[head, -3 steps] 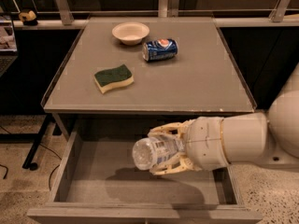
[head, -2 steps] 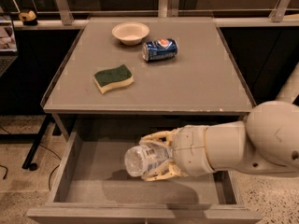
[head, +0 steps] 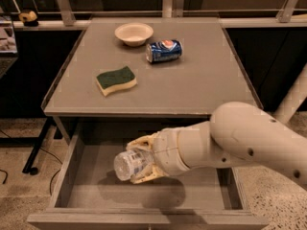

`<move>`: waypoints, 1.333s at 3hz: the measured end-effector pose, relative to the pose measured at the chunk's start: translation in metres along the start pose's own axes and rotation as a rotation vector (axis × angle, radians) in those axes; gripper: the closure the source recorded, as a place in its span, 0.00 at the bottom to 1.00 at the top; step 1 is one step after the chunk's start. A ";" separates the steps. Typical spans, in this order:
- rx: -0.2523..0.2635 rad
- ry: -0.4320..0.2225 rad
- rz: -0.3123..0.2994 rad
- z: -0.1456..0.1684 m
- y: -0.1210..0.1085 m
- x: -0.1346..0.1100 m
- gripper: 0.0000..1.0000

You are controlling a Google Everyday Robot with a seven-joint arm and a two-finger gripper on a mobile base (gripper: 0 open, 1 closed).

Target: Place blue plastic bottle into top drawer

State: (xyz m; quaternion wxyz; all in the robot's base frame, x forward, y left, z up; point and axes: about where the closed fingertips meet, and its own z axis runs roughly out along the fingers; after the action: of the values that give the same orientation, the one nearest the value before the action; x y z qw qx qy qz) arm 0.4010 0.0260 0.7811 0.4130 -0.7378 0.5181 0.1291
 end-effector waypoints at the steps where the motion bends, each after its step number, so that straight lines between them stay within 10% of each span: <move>1: -0.032 0.040 -0.034 0.021 -0.004 0.007 1.00; 4: -0.087 0.118 0.011 0.034 0.017 0.043 1.00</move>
Offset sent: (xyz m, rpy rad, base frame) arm 0.0220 0.0069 -0.0512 -0.1367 0.0261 0.0157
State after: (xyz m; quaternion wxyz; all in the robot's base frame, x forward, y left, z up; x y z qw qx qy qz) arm 0.4130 0.0204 0.7251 0.3486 -0.7585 0.5395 0.1099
